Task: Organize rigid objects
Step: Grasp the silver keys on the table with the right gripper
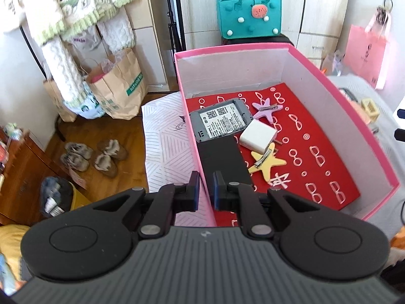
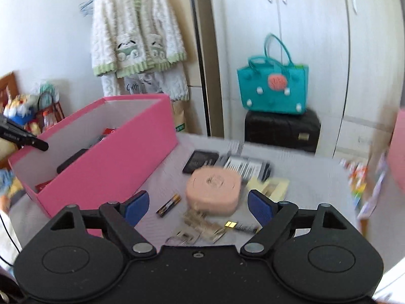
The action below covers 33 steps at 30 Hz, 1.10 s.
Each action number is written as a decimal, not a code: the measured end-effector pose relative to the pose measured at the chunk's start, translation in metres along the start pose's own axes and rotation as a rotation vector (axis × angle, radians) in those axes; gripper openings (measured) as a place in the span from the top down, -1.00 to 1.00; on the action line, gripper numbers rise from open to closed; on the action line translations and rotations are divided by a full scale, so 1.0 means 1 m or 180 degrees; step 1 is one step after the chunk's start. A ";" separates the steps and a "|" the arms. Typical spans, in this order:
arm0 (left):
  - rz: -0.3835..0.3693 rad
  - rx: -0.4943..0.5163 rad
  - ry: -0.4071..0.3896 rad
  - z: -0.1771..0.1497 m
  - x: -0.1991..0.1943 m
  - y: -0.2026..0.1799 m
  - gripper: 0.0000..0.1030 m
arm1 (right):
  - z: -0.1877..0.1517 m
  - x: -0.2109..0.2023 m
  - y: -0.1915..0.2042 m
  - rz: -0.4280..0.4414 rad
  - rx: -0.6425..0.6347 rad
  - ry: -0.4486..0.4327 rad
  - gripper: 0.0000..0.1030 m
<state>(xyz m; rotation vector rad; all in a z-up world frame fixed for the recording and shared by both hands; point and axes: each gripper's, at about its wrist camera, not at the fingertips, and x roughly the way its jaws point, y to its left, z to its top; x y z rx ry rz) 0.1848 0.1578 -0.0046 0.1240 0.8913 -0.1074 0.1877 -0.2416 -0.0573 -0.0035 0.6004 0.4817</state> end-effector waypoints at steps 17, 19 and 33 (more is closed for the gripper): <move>0.0289 0.0442 0.0035 0.002 0.001 -0.021 0.81 | -0.040 0.037 0.022 -0.0170 0.0449 0.0350 0.08; 0.0273 0.0424 0.0024 0.002 0.000 -0.019 0.81 | -0.040 0.042 0.026 -0.0335 0.0420 0.0368 0.32; 0.0256 0.0375 -0.0011 0.000 -0.003 -0.017 0.80 | -0.039 0.033 0.000 0.0291 0.1116 0.0386 0.89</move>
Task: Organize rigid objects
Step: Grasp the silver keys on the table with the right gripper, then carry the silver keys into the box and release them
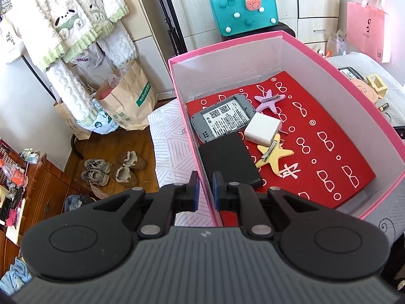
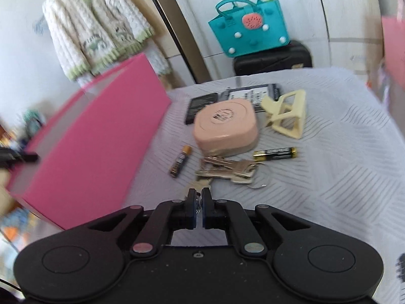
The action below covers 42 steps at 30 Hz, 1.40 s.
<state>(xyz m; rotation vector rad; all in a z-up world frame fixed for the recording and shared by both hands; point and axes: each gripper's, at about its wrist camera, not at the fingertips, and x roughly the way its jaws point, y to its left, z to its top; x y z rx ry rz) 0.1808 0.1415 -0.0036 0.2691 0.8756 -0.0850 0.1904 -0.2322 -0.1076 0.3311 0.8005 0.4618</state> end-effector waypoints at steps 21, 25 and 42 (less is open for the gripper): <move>0.0019 -0.0021 0.0007 0.000 -0.001 0.000 0.80 | -0.002 -0.012 0.030 -0.0107 -0.0929 0.0161 0.40; 0.0062 -0.0013 0.0008 -0.001 -0.001 -0.003 0.80 | -0.007 0.008 0.029 -0.0349 -0.0969 0.0197 0.39; 0.0081 0.0043 0.0074 0.003 0.001 -0.007 0.80 | 0.055 -0.014 0.026 0.0907 -0.0189 0.0300 0.87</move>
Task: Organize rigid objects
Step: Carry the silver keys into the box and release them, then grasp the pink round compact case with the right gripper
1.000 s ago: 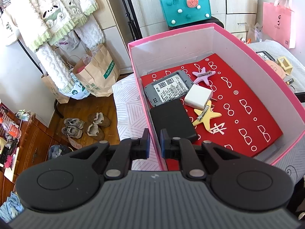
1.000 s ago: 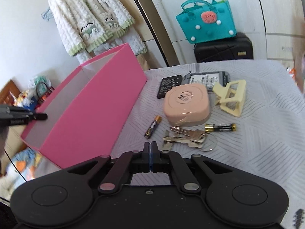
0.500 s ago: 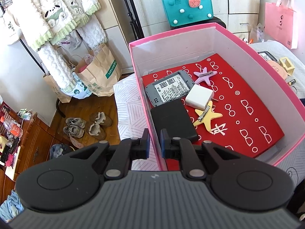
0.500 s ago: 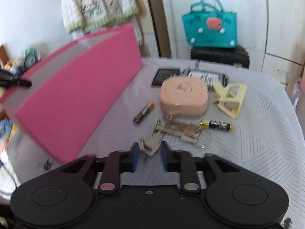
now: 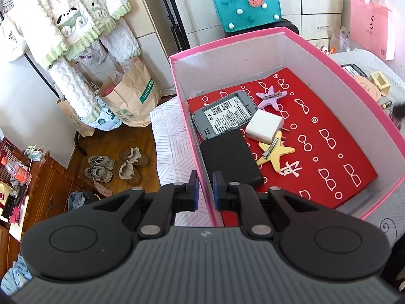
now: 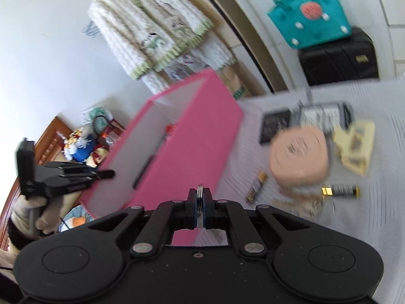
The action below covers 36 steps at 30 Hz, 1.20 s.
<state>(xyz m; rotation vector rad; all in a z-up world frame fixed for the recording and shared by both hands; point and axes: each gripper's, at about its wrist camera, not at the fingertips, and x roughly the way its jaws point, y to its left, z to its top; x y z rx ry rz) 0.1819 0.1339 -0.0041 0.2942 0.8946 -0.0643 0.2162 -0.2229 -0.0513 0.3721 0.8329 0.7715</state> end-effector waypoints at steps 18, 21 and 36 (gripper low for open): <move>-0.0003 0.0045 0.0039 0.002 0.001 0.001 0.80 | 0.082 0.032 0.100 0.0290 -0.1119 0.0066 0.87; -0.0011 0.0018 0.0039 0.003 0.001 0.001 0.80 | 0.080 0.058 0.100 0.0225 -0.1174 0.0177 0.87; -0.0031 -0.0059 0.0044 0.002 0.002 0.004 0.80 | 0.067 0.038 0.085 -0.0321 -0.1294 -0.0033 0.69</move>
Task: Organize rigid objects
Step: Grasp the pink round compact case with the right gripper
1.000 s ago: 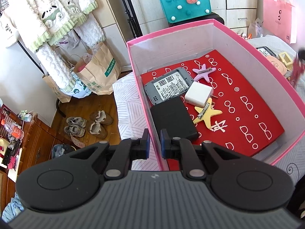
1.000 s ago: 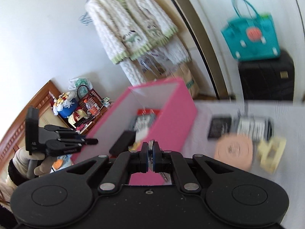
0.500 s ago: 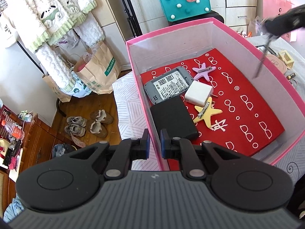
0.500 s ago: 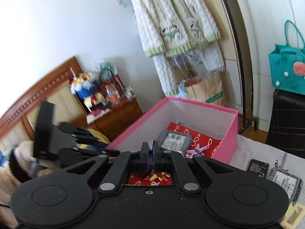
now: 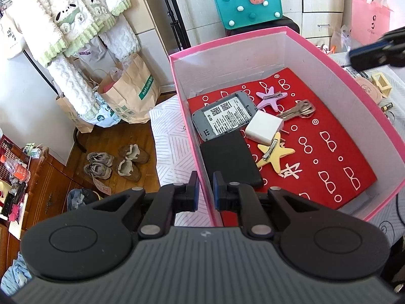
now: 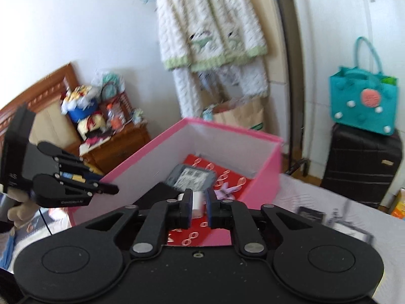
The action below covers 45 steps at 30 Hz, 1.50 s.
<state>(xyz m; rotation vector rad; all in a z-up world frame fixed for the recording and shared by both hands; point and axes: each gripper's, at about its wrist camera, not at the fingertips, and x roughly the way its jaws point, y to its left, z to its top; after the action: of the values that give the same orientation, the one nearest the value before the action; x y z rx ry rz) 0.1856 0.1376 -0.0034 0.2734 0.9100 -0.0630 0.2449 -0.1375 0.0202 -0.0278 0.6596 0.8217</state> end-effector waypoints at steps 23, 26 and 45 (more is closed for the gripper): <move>0.0014 -0.0022 0.0011 0.002 -0.001 0.000 0.79 | -0.111 -0.040 -0.097 -0.1005 0.0718 0.0228 0.08; 0.0017 -0.0026 0.0014 0.002 -0.001 0.000 0.79 | -0.112 -0.030 -0.091 -0.1015 0.0563 0.0257 -0.12; 0.0006 -0.0030 0.0015 0.003 -0.001 0.000 0.79 | -0.109 0.030 -0.084 -0.1224 0.0159 0.0408 -0.48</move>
<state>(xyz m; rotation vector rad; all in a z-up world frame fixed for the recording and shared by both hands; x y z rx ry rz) 0.1869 0.1370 -0.0006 0.2658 0.9145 -0.0564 0.2594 -0.2048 -0.1023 -0.1585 0.7661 0.4350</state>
